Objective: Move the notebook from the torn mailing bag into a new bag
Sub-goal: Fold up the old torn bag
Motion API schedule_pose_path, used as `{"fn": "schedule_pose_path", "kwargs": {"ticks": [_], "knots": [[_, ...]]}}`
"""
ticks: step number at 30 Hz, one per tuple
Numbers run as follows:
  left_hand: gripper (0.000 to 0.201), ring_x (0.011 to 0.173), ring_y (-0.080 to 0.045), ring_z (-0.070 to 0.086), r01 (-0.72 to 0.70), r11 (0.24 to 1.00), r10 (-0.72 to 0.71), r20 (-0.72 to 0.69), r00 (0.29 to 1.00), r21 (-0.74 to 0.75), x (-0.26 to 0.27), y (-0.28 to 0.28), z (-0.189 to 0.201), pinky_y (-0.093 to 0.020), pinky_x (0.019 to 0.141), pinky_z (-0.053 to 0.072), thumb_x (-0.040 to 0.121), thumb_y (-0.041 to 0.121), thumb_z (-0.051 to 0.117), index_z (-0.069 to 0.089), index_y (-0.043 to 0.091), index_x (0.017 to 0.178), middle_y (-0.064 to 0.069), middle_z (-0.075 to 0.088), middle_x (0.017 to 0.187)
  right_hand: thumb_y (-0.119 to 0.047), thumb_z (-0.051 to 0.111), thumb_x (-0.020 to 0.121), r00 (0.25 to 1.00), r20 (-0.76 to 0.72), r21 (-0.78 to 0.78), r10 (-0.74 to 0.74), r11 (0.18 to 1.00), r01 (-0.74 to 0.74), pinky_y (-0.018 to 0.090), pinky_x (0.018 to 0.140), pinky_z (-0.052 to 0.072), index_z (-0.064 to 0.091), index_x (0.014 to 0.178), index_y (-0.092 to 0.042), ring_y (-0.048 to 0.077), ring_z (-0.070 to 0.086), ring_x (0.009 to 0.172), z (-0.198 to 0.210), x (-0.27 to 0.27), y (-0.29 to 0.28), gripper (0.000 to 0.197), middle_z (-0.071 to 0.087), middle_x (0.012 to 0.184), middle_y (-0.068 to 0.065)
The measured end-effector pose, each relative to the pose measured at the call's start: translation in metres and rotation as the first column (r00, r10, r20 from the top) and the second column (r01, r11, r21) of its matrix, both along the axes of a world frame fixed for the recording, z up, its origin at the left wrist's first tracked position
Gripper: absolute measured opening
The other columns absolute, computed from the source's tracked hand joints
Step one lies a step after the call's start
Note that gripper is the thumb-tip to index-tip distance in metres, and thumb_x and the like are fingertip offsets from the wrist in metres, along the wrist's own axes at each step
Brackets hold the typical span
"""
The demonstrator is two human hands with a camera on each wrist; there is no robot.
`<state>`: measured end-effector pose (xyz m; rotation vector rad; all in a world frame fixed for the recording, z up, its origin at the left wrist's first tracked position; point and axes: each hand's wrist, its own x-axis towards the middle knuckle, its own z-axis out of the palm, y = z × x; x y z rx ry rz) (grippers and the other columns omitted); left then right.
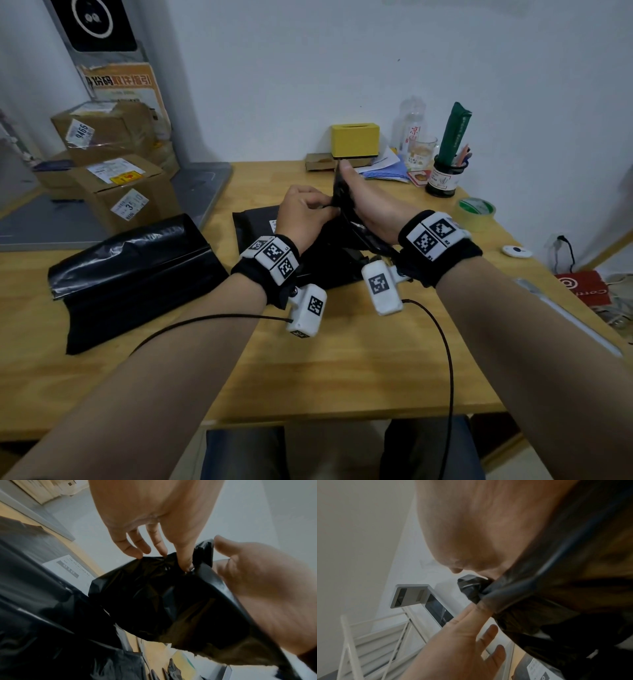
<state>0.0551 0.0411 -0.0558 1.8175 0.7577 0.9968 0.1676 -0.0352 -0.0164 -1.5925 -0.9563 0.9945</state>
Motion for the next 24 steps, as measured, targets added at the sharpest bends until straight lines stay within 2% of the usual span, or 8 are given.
{"fn": "schedule_pose_path", "kwargs": {"ticks": [2, 5, 8, 11, 14, 18, 22, 24], "knots": [[0.026, 0.097, -0.018, 0.059, 0.004, 1.0, -0.004, -0.024, 1.0, 0.014, 0.0, 0.0, 0.0, -0.032, 0.088, 0.05, 0.082, 0.012, 0.077, 0.065, 0.029, 0.066, 0.003, 0.051, 0.1, -0.07, 0.029, 0.099, 1.0, -0.006, -0.019, -0.031, 0.999, 0.031, 0.041, 0.099, 0.054, 0.061, 0.131, -0.012, 0.029, 0.071, 0.108, -0.003, 0.004, 0.001, 0.073, 0.071, 0.123, 0.017], [0.03, 0.077, -0.003, 0.058, 0.012, 0.999, -0.01, -0.048, 0.999, 0.047, -0.001, 0.002, -0.001, -0.02, 0.073, 0.044, 0.086, 0.011, 0.073, 0.063, 0.027, 0.062, 0.003, 0.059, 0.085, -0.066, 0.028, 0.1, 0.995, 0.042, -0.024, -0.085, 0.996, 0.087, 0.039, 0.087, 0.051, 0.06, 0.135, -0.021, 0.022, 0.067, 0.099, -0.005, 0.009, -0.002, 0.066, 0.069, 0.126, 0.011], [0.018, 0.064, 0.001, 0.062, 0.041, 0.999, -0.04, -0.039, 0.998, 0.022, -0.005, -0.002, -0.001, -0.017, 0.061, 0.047, 0.087, 0.011, 0.071, 0.073, 0.023, 0.075, 0.007, 0.069, 0.074, -0.069, 0.025, 0.099, 0.992, 0.073, -0.048, -0.103, 0.993, 0.106, 0.037, 0.079, 0.05, 0.061, 0.134, -0.019, 0.023, 0.064, 0.095, -0.003, 0.01, -0.005, 0.07, 0.069, 0.12, 0.012], [0.01, 0.061, -0.001, 0.062, 0.095, 0.995, -0.096, -0.03, 0.995, -0.023, -0.006, -0.01, -0.003, -0.017, 0.058, 0.048, 0.086, 0.009, 0.072, 0.077, 0.017, 0.091, 0.005, 0.071, 0.08, -0.077, 0.026, 0.09, 0.984, 0.104, -0.072, -0.143, 0.986, 0.151, 0.046, 0.098, 0.048, 0.063, 0.135, -0.016, 0.028, 0.062, 0.115, -0.004, 0.008, -0.001, 0.084, 0.067, 0.13, 0.011], [0.017, 0.075, -0.01, 0.066, 0.234, 0.951, -0.23, 0.044, 0.972, -0.202, -0.007, -0.02, -0.002, -0.03, 0.067, 0.056, 0.091, 0.008, 0.067, 0.074, 0.01, 0.107, -0.001, 0.072, 0.089, -0.066, 0.024, 0.1, 0.978, 0.112, -0.039, -0.174, 0.983, 0.179, 0.045, 0.101, 0.052, 0.078, 0.107, -0.013, 0.03, 0.069, 0.11, -0.005, 0.004, 0.002, 0.076, 0.076, 0.112, 0.01], [0.025, 0.092, -0.015, 0.072, 0.429, 0.849, -0.408, 0.134, 0.903, -0.307, -0.015, -0.029, 0.001, -0.034, 0.081, 0.058, 0.09, 0.012, 0.071, 0.071, 0.007, 0.115, -0.005, 0.075, 0.102, -0.053, 0.026, 0.108, 0.957, 0.174, -0.001, -0.23, 0.972, 0.234, 0.041, 0.099, 0.051, 0.069, 0.095, -0.012, 0.031, 0.067, 0.105, -0.006, -0.001, -0.001, 0.061, 0.072, 0.109, 0.016], [0.018, 0.091, -0.019, 0.074, 0.339, 0.922, -0.334, 0.057, 0.941, -0.187, -0.015, -0.027, -0.002, -0.035, 0.085, 0.059, 0.079, 0.011, 0.081, 0.076, 0.017, 0.096, -0.005, 0.078, 0.097, -0.049, 0.028, 0.109, 0.962, 0.154, 0.013, -0.225, 0.974, 0.225, 0.044, 0.099, 0.052, 0.068, 0.093, -0.012, 0.033, 0.067, 0.105, -0.01, -0.007, 0.001, 0.057, 0.071, 0.11, 0.018], [0.009, 0.087, -0.022, 0.074, 0.289, 0.942, -0.284, 0.052, 0.957, -0.171, -0.014, -0.024, -0.003, -0.04, 0.088, 0.059, 0.079, 0.01, 0.081, 0.078, 0.011, 0.087, -0.009, 0.077, 0.093, -0.049, 0.032, 0.108, 0.974, 0.075, 0.015, -0.212, 0.977, 0.212, 0.047, 0.101, 0.052, 0.069, 0.091, -0.014, 0.033, 0.068, 0.106, -0.011, -0.009, 0.002, 0.054, 0.072, 0.111, 0.018]]}}
